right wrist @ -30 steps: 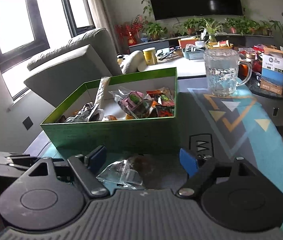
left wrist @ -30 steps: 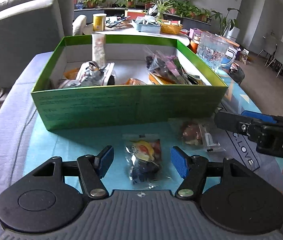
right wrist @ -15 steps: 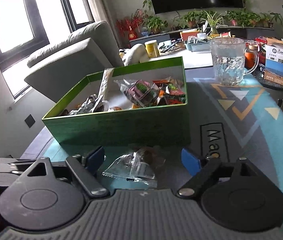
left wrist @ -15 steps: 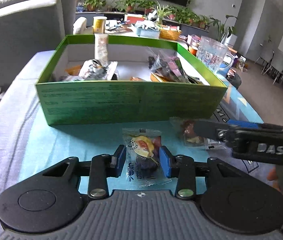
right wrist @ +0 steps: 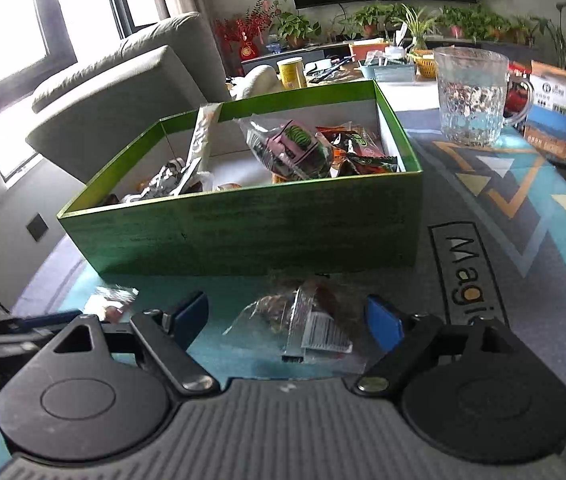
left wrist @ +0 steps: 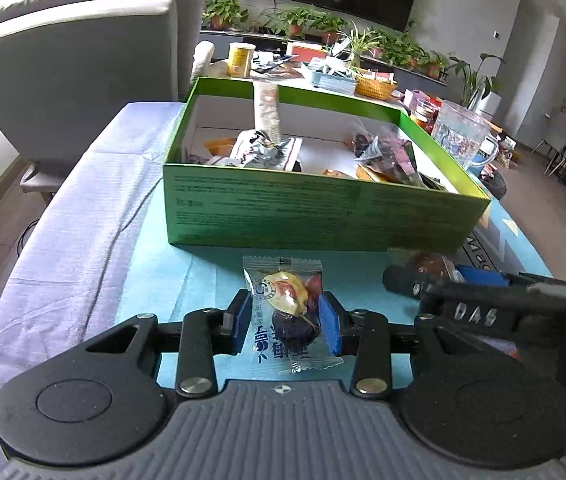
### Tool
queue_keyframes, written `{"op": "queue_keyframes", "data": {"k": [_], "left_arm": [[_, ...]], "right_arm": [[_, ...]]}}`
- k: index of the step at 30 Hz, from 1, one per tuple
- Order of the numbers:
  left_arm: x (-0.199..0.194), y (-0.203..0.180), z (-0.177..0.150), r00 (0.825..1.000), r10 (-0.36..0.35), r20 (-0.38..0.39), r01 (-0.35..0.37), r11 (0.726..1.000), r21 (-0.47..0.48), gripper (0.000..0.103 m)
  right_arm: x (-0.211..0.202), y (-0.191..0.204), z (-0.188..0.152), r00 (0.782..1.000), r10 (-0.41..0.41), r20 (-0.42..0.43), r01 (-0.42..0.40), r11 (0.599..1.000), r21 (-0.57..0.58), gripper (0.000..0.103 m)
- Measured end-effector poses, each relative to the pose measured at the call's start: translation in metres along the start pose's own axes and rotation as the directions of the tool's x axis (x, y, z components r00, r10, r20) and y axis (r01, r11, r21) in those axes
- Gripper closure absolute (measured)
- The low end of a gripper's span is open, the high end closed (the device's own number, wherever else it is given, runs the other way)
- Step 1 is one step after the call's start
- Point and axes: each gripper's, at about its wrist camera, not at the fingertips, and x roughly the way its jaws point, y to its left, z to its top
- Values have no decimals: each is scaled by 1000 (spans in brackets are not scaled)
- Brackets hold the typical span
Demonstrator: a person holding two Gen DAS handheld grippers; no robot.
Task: Organize snacks
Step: 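Grasp a clear candy bag with the left while the right grasps a clear cookie bag, then lower both clear bags into the box and open both grippers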
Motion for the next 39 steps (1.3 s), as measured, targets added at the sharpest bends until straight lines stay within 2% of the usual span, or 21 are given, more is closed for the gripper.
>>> {"op": "queue_keyframes", "data": {"k": [4, 5, 6, 10, 18, 26, 32, 39], "left_arm": [[-1, 2, -1, 1000, -6, 6, 6, 1000, -10, 68], [-1, 3, -1, 1000, -8, 5, 8, 1000, -12, 68], [-1, 3, -2, 1000, -7, 5, 7, 1000, -13, 68], [-1, 4, -1, 1000, -11, 13, 11, 1000, -21, 68], [-15, 2, 6, 998, -24, 58, 25, 1000, -15, 68], [-25, 0, 14, 996, -23, 91, 24, 1000, -5, 68], [-31, -4, 37, 989, -31, 145, 28, 999, 28, 68], [-22, -12, 79, 977, -34, 210, 15, 996, 89, 68]], "right_arm": [[2, 8, -9, 999, -32, 12, 33, 993, -117, 28], [1, 9, -10, 999, -42, 22, 45, 989, -138, 33], [0, 8, -10, 999, -38, 18, 41, 988, -148, 34], [-10, -1, -9, 1000, 5, 28, -2, 993, -114, 34], [-39, 6, -2, 992, 65, 109, -47, 986, -161, 34], [-48, 15, 10, 983, 100, 153, -72, 981, -182, 34], [-56, 15, 32, 972, 135, 194, -96, 976, -195, 34], [-47, 12, 83, 947, 168, 276, -120, 976, -180, 34]]}}
